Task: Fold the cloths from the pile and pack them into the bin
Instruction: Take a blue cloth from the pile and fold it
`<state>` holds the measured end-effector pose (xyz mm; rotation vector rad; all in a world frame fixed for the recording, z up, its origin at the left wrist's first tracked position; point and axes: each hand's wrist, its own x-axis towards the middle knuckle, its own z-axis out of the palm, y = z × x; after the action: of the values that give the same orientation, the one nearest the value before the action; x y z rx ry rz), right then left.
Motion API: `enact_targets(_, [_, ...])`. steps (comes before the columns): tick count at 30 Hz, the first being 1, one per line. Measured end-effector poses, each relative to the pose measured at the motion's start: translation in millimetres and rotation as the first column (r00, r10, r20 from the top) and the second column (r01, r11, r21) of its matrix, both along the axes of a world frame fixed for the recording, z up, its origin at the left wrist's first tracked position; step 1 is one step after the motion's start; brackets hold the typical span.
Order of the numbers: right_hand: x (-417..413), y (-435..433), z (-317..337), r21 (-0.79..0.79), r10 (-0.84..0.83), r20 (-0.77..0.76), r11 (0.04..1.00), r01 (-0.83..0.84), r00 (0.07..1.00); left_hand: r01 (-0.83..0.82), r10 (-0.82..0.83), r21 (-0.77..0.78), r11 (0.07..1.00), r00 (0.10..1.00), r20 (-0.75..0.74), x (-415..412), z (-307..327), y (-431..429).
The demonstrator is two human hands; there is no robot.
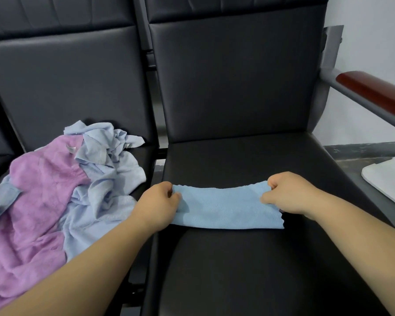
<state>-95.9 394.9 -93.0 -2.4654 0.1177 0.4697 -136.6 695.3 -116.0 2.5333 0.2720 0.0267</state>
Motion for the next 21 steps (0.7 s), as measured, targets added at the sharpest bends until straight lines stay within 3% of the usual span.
enact_targets(10, [4.7, 5.7, -5.4, -0.108, 0.021, 0.033, 0.994, -0.017, 0.999, -0.022, 0.022, 0.047, 0.999, 1.000, -0.003, 2.7, -4.7, -0.8])
enact_targets(16, [-0.5, 11.6, -1.6, -0.182, -0.018, 0.051, 0.983, 0.027, 0.999, -0.027, 0.015, -0.126, 0.992, 0.995, -0.096, -0.4, -0.2, -3.4])
enact_targets(21, [-7.1, 14.9, 5.8, -0.120, -0.058, 0.041, 0.991, 0.063, 0.997, 0.036, -0.059, -0.160, 0.987, 0.987, -0.147, -4.9, 2.9, -7.5])
